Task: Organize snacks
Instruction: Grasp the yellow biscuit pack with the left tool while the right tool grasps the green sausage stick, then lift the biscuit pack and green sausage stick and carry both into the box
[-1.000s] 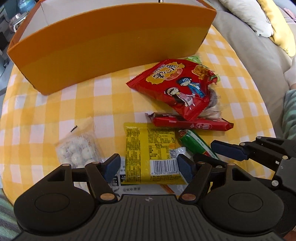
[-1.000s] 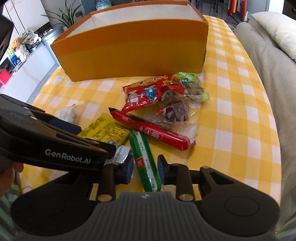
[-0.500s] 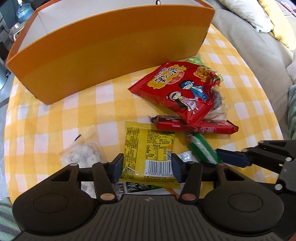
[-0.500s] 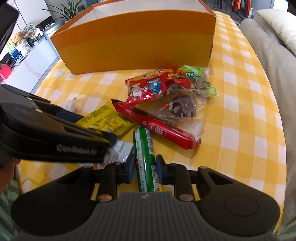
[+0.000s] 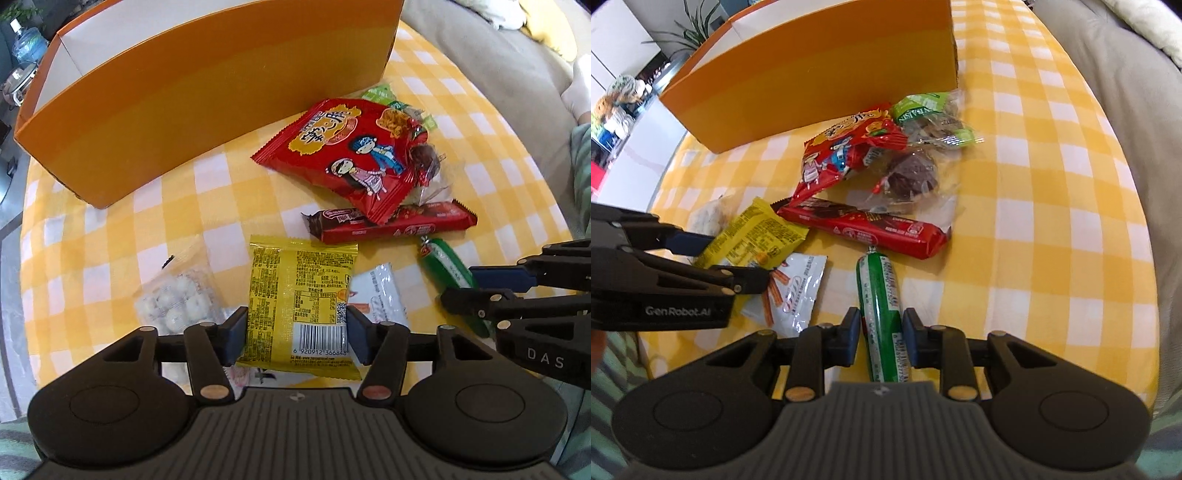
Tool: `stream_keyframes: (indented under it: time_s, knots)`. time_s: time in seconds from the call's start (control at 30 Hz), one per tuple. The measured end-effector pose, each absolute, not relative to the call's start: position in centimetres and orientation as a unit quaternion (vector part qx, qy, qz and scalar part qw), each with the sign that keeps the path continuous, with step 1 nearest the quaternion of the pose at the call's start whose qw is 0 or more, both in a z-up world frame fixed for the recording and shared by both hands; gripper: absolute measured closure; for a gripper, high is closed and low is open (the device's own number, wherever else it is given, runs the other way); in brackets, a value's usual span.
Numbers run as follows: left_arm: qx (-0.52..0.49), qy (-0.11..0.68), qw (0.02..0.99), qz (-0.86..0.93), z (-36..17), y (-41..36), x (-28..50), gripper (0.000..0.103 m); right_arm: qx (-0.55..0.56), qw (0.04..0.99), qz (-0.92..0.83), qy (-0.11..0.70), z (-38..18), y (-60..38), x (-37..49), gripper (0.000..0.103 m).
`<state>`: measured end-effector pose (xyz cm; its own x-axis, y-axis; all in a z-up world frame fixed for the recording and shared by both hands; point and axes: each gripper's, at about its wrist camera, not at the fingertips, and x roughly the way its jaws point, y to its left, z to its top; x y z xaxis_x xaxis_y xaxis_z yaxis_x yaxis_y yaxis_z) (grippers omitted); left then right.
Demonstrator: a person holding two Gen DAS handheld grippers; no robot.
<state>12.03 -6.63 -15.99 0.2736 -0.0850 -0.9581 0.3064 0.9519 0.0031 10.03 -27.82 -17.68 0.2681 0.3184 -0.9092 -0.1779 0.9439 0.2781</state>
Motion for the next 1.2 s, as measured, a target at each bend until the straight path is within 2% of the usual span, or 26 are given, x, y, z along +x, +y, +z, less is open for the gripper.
stream_keyframes:
  time_s: [0.27, 0.33, 0.37, 0.43, 0.47, 0.5, 0.53, 0.73, 1.2]
  knots:
    - [0.094, 0.564, 0.811, -0.126, -16.3, -6.9, 11.9, 0.018, 0.044, 0.801, 0.183, 0.568, -17.6, -26.8, 10.3, 0.071]
    - [0.091, 0.562, 0.813, -0.127, -16.3, -7.0, 11.9, 0.018, 0.031, 0.803, 0.184, 0.566, -17.6, -26.4, 10.2, 0.071]
    - [0.089, 0.562, 0.813, -0.128, -16.3, -7.0, 12.0, 0.020, 0.028, 0.803, 0.184, 0.566, -17.6, -26.3, 10.1, 0.072]
    - [0.077, 0.563, 0.813, -0.131, -16.3, -6.8, 12.0, 0.030, 0.025, 0.804, 0.182, 0.565, -17.6, -26.3, 10.2, 0.075]
    - [0.069, 0.562, 0.814, -0.132, -16.1, -6.7, 12.0, 0.041, 0.026, 0.804, 0.180, 0.565, -17.6, -26.3, 10.2, 0.078]
    - [0.066, 0.561, 0.815, -0.130, -16.1, -6.7, 12.0, 0.044, 0.027, 0.804, 0.180, 0.566, -17.7, -26.4, 10.2, 0.079]
    - [0.066, 0.562, 0.814, -0.129, -16.0, -6.7, 12.0, 0.045, 0.029, 0.804, 0.179, 0.566, -17.7, -26.5, 10.3, 0.083]
    - [0.070, 0.560, 0.817, -0.120, -15.2, -6.6, 11.4, 0.045, 0.023, 0.805, 0.178, 0.566, -17.6, -26.3, 10.0, 0.084]
    - [0.044, 0.516, 0.848, -0.111, -9.0, -4.9, 9.3, 0.045, 0.060, 0.813, 0.180, 0.551, -14.2, -27.0, 8.2, 0.084]
